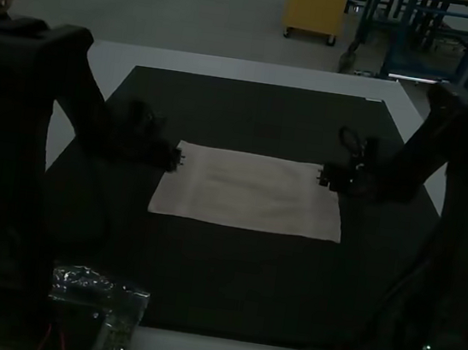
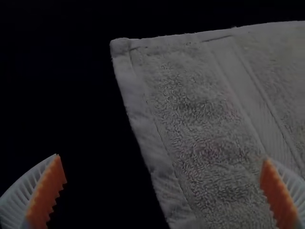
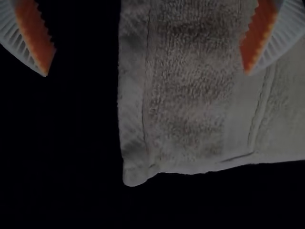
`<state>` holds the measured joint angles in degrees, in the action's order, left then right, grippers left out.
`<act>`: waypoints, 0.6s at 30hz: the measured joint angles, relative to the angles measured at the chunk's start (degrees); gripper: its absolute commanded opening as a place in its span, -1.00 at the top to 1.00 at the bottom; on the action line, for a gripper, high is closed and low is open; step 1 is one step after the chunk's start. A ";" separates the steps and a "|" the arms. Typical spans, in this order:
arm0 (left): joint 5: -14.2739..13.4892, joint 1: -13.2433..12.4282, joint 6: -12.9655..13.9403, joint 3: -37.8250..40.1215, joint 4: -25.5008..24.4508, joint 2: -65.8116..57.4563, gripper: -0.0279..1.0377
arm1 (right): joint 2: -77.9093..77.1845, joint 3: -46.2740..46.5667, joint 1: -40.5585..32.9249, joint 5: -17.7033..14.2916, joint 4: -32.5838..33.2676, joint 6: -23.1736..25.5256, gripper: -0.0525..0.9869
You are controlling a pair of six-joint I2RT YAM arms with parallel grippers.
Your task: Fold the towel.
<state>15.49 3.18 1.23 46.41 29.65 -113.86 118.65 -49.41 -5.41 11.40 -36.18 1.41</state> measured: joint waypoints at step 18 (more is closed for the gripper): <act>0.02 -0.02 0.22 2.23 -0.48 -2.86 -0.72 | 0.59 -1.42 -1.33 -2.40 1.77 -2.64 -0.79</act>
<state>15.51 3.16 1.45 48.64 29.17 -116.73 119.24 -50.83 -6.74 8.99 -34.41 -1.23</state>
